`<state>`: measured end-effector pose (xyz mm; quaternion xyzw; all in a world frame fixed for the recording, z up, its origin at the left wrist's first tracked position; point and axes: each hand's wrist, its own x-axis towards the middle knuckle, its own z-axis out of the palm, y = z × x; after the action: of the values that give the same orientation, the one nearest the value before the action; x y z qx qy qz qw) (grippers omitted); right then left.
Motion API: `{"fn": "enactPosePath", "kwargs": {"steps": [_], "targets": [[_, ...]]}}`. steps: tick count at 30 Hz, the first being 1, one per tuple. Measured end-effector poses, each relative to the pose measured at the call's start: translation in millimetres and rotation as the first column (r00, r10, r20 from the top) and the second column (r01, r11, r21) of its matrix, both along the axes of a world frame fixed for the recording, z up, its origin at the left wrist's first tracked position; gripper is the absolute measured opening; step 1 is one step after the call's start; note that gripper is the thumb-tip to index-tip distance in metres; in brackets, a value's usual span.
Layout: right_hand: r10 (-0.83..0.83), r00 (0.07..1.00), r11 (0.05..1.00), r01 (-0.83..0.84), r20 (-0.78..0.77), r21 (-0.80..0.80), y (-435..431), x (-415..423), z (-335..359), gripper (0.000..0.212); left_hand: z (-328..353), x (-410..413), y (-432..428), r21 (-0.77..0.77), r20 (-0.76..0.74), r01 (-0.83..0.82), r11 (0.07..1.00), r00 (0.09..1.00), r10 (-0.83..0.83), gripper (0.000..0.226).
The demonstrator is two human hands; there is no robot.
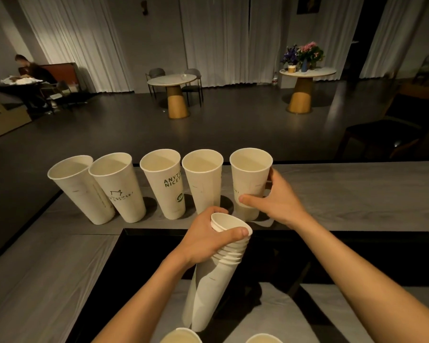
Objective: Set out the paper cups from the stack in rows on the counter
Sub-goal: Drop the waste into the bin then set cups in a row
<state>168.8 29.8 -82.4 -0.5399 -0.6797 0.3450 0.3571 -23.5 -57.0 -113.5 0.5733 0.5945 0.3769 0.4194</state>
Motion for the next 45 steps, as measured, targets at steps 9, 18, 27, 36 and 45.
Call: {"fn": "enactPosePath", "kwargs": {"steps": [9, 18, 27, 36, 45], "targets": [[0.228, 0.958, 0.909, -0.273, -0.173, -0.316, -48, 38, 8, 0.063, 10, 21, -3, 0.058, 0.082, -0.030, 0.998, 0.996, 0.025, 0.089], [0.281, 0.841, 0.877, -0.421, -0.463, -0.232, -72, 66, -5, 0.065, 25, 62, -14, 0.175, 0.171, 0.058, 0.983, 0.981, -0.088, 0.085], [0.167, 0.770, 0.849, -0.430, -0.616, -0.308, -88, 93, -11, 0.060, 24, 94, -15, 0.201, 0.123, 0.138, 0.970, 0.979, -0.165, 0.077], [0.272, 0.794, 0.876, -0.438, -0.544, -0.203, -83, 124, -20, 0.061, 23, 119, -12, 0.205, -0.026, 0.186, 0.961, 0.982, -0.185, 0.073], [0.339, 0.914, 0.892, -0.387, -0.223, -0.232, -70, 129, -3, 0.062, 27, 135, -5, 0.270, -0.392, 0.272, 0.924, 0.907, -0.152, 0.059]]}}
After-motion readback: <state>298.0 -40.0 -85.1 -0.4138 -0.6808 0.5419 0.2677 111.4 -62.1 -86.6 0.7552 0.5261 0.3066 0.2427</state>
